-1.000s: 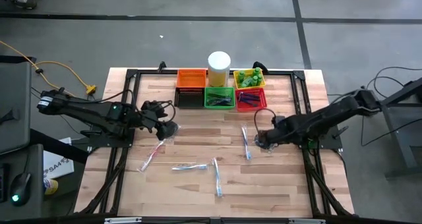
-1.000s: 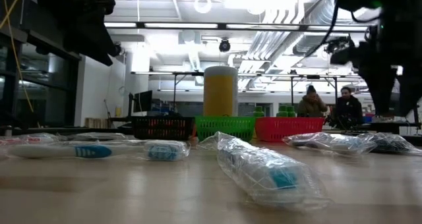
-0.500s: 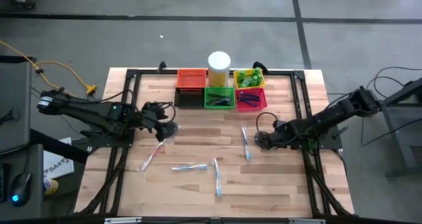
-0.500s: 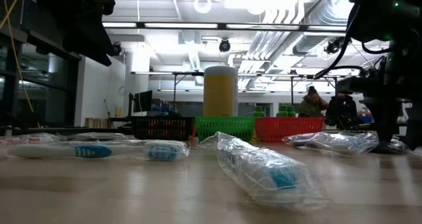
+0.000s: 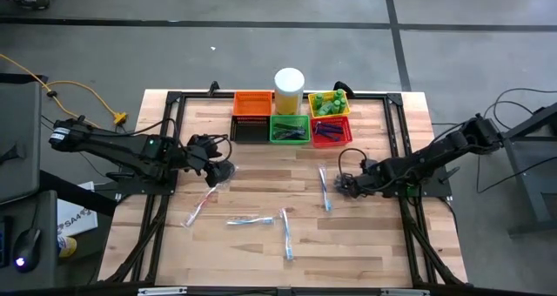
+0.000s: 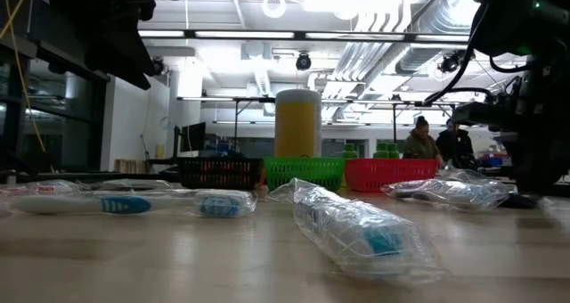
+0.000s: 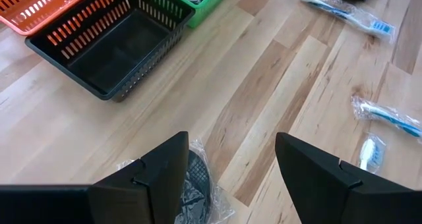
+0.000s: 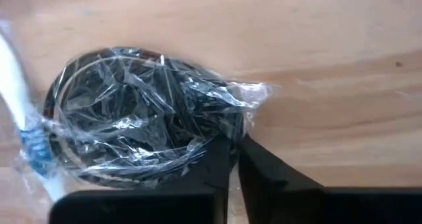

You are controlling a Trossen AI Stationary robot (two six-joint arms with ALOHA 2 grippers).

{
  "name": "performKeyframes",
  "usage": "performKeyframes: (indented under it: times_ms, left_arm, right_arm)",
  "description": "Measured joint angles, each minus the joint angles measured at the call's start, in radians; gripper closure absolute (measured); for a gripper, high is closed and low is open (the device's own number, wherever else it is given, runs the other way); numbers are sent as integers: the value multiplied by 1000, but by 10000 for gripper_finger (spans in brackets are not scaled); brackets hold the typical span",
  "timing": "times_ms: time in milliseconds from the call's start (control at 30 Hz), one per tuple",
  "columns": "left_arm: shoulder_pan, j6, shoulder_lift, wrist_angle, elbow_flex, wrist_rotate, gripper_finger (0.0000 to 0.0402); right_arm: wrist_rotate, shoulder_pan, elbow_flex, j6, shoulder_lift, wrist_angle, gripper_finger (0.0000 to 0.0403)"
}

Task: Pick & Place Travel size toiletries
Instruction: Put the black hairbrush into the orange bin

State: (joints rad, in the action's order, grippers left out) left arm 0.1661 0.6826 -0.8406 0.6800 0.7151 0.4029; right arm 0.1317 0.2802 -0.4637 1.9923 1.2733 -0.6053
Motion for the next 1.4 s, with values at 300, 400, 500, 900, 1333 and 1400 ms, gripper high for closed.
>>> performKeyframes:
  times_ms: [300, 400, 500, 900, 1333, 1400]
  left_arm:
    - [0, 0, 0, 0, 0, -5, 174]
    - [-1, 0, 0, 0, 0, -8, 174]
    - [-2, 3, -1, -5, 0, -8, 174]
    - [-3, -19, -37, -296, 1, -11, 174]
    - [-19, -235, -275, -834, 11, 79, 172]
    - [-33, -232, -316, -878, 28, 76, 164]
  right_arm:
    - [82, 0, 10, -13, -49, 26, 400]
    - [124, 1, 7, -47, -100, 8, 401]
    - [194, 1, -18, -99, -153, 13, 401]
    - [464, -28, -150, -643, -195, 246, 400]
    - [637, -144, -185, -1257, -101, 742, 400]
    - [634, -154, -185, -1323, -87, 801, 400]
